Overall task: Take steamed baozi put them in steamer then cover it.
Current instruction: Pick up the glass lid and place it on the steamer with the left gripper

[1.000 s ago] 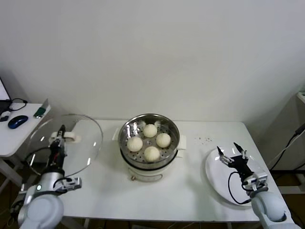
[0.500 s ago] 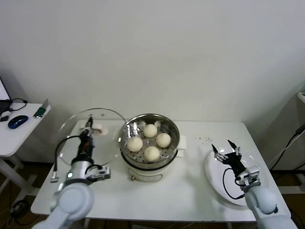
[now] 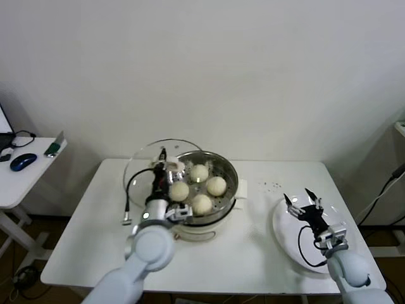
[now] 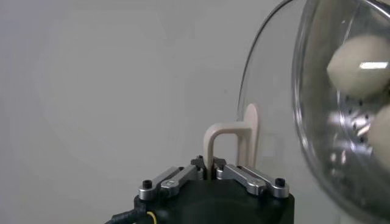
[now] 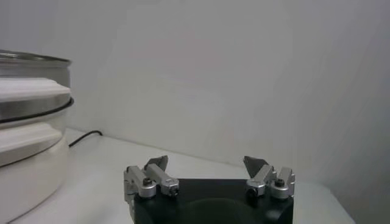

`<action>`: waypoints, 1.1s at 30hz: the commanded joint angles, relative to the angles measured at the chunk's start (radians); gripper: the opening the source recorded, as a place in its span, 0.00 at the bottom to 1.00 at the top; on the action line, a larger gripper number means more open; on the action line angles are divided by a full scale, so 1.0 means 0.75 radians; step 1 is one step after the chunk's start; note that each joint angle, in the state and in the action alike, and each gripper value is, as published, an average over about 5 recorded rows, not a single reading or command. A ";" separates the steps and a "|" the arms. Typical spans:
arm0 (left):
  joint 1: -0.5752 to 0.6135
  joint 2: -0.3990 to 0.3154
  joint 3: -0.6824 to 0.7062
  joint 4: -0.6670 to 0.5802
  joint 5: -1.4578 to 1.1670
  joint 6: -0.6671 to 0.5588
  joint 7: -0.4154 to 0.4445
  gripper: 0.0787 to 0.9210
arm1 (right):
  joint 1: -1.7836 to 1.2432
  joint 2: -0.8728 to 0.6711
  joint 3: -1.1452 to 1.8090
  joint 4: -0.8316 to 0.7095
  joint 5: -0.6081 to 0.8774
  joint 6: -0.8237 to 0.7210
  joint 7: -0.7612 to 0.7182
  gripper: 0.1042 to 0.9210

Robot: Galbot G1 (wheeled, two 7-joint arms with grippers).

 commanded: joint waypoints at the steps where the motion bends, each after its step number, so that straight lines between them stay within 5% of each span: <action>1: -0.135 -0.244 0.158 0.217 0.062 0.064 0.034 0.09 | -0.007 0.016 0.050 -0.022 -0.016 0.011 -0.010 0.88; 33: -0.118 -0.258 0.134 0.347 0.018 0.064 -0.017 0.09 | 0.000 0.045 0.078 -0.059 -0.050 0.031 -0.029 0.88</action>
